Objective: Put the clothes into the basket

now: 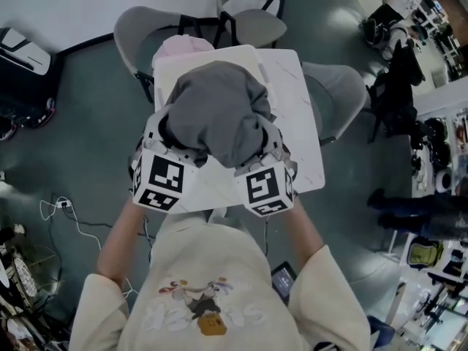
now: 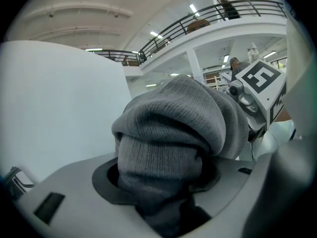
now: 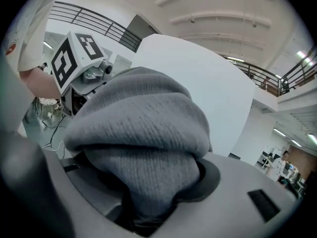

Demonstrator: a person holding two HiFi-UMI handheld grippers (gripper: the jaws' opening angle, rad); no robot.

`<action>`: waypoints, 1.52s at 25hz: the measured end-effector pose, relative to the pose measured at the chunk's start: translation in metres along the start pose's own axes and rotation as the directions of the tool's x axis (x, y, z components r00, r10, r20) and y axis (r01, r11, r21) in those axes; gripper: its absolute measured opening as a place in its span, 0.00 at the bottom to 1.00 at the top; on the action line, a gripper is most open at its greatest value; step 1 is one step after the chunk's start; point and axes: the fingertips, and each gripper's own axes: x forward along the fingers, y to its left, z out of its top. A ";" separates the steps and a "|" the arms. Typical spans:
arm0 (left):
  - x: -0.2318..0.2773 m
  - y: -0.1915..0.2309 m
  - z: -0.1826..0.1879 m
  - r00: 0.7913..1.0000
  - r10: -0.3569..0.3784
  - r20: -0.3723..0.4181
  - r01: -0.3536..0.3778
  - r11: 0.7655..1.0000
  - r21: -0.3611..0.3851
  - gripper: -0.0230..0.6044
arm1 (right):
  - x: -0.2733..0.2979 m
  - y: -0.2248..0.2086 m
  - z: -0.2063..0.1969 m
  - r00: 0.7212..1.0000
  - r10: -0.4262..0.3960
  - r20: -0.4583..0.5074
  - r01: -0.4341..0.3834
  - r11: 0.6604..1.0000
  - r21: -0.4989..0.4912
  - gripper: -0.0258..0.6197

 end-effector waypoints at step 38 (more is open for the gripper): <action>0.157 0.073 -0.072 0.962 -0.232 -0.143 0.208 0.964 -0.165 0.43 | 0.155 -0.046 -0.074 0.883 0.304 -0.357 -0.326 0.945 -0.002 0.38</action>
